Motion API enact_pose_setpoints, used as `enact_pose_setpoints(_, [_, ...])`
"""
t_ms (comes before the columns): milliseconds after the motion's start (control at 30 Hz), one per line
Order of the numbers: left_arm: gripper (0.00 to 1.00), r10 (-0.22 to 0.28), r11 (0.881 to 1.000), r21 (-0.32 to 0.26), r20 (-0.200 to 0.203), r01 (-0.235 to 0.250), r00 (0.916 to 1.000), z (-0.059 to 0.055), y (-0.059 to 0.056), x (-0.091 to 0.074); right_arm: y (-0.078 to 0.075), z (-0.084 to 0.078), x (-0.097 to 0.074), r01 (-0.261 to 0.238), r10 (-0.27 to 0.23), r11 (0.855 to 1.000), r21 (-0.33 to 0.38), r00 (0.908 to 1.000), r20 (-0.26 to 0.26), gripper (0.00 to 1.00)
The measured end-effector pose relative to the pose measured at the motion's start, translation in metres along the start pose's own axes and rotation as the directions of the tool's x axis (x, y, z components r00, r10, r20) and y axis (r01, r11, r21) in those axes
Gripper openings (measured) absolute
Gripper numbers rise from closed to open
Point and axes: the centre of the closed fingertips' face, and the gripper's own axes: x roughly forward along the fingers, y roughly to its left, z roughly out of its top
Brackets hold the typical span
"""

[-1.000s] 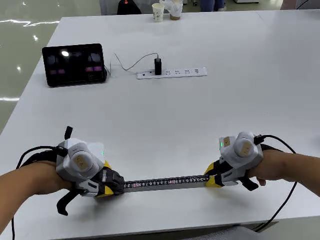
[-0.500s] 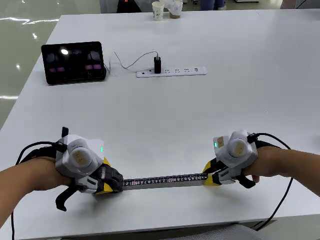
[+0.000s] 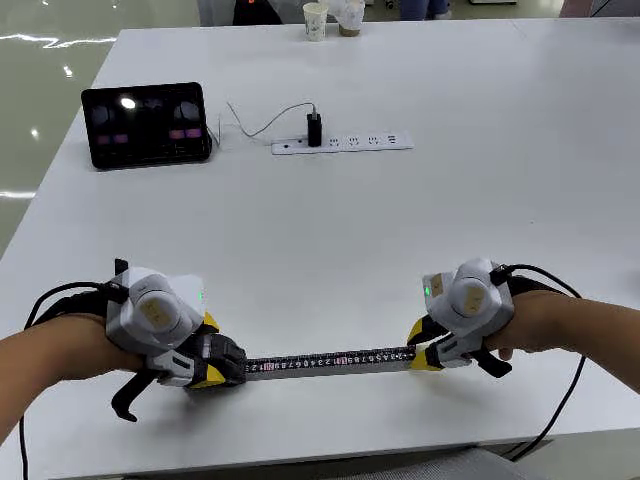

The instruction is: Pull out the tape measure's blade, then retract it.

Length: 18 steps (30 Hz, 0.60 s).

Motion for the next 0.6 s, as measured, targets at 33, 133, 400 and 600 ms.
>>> enact_pose_setpoints(33, [0.39,0.001,1.0,-0.016,0.006,-0.001,1.0,0.0,0.0,0.0,-0.001,0.001,-0.002,0.005,-0.005,1.0,0.006,1.0,0.008,0.17])
enact_pose_setpoints(133, [0.46,-0.001,0.999,-0.051,0.007,0.002,1.0,0.0,0.0,-0.002,-0.003,0.004,-0.008,0.028,-0.029,0.999,0.029,0.9993,0.025,0.21])
enact_pose_setpoints(400, [0.58,0.019,0.991,-0.135,0.045,-0.013,0.9988,-0.002,0.001,-0.011,-0.007,0.0,-0.019,0.083,-0.09,0.99,0.112,0.994,0.062,0.34])
enact_pose_setpoints(600, [0.67,0.036,0.979,-0.205,0.065,-0.022,0.9972,-0.007,0.002,-0.016,-0.004,-0.004,-0.024,0.101,-0.12,0.978,0.18,0.9882,0.095,0.4])
